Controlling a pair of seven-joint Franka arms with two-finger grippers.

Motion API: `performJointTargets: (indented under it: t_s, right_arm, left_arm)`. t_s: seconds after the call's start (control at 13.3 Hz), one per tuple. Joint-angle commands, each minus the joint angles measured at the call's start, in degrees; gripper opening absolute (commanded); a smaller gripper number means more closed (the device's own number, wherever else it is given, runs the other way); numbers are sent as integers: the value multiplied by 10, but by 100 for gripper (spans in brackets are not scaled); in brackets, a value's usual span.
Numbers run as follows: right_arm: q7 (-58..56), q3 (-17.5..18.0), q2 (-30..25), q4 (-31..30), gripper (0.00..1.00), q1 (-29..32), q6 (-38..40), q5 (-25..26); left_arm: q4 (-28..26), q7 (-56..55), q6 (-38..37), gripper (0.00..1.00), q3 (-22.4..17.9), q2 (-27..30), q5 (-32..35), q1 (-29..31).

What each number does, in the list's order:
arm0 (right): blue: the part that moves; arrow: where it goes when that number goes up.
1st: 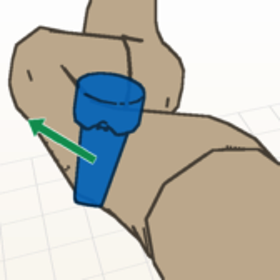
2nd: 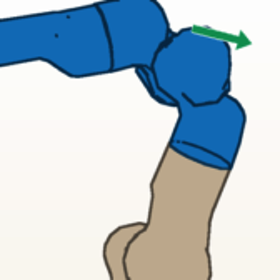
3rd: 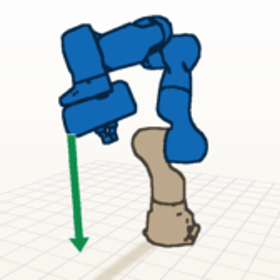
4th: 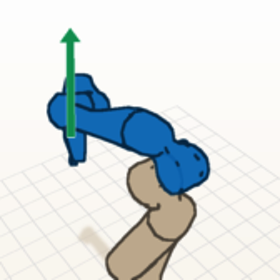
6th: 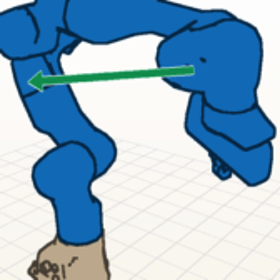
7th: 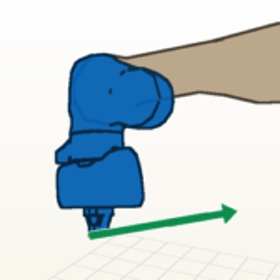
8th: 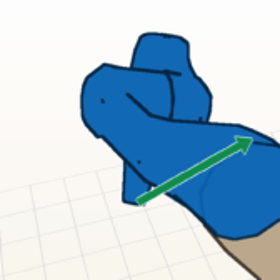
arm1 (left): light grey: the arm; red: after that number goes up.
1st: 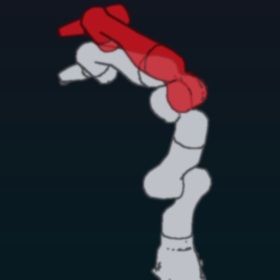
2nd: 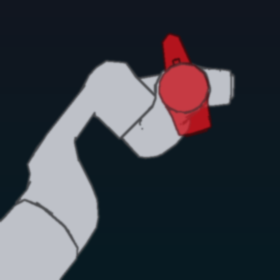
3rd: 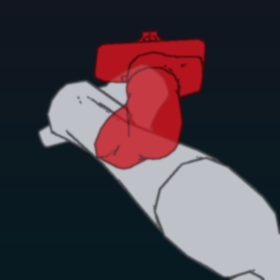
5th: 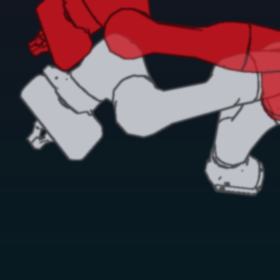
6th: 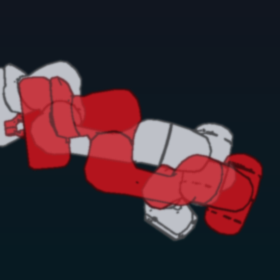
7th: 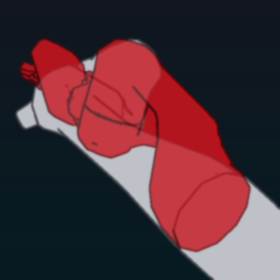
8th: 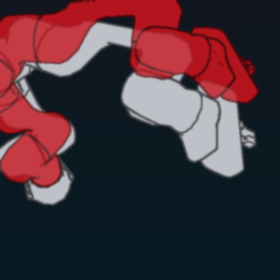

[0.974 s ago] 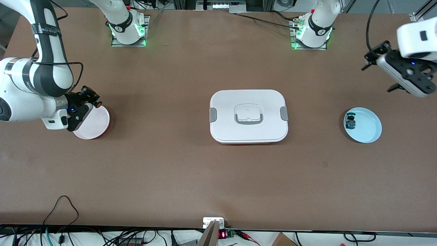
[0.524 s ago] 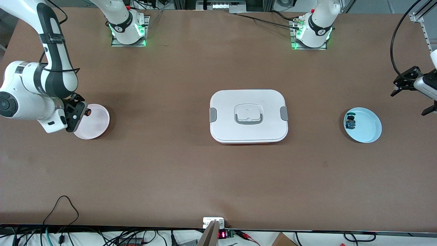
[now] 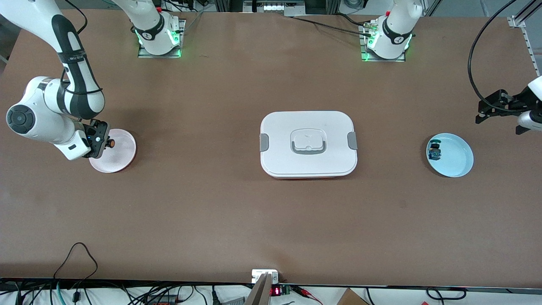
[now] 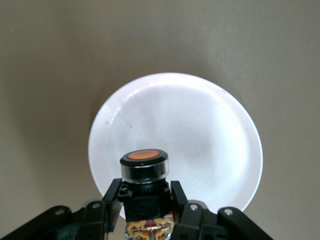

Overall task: Transfer orange switch to right arm and place
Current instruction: 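Lower the orange switch onto the small white plate with the right gripper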

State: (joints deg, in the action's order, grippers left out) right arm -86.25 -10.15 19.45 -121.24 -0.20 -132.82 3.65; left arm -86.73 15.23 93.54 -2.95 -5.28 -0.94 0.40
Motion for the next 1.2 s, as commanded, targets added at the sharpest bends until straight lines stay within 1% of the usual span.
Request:
performJointTargets:
  t_s: [0.0, 0.15, 0.3, 0.37, 0.75, 0.82, 1.12]
  right_arm:
    - [-21, 5, 2, -33, 7, 12, -81, 28]
    - [-22, 6, 4, -42, 7, 14, -90, 29]
    - [-22, 6, 10, -44, 7, 14, -94, 28]
    - [-23, 7, 13, -45, 7, 14, -96, 27]
    - [-24, 12, 16, -57, 10, 11, -103, 27]
    - [-24, 13, 19, -59, 10, 10, -103, 27]
    - [-27, 13, 39, -66, 10, 11, -137, 27]
  left_arm:
    - [-10, -68, -15, 100, -3, 13, 10, -7]
    - [-9, -85, -20, 100, -3, 11, 9, -8]
    - [-9, -148, -28, 100, -2, 11, 7, -12]
    - [-7, -159, -35, 100, -2, 10, 8, -15]
    - [-5, -156, -42, 100, 0, 8, 7, -12]
    - [5, -155, -46, 100, 0, 7, 9, -13]
    - [11, -153, -41, 100, -2, 3, 14, -8]
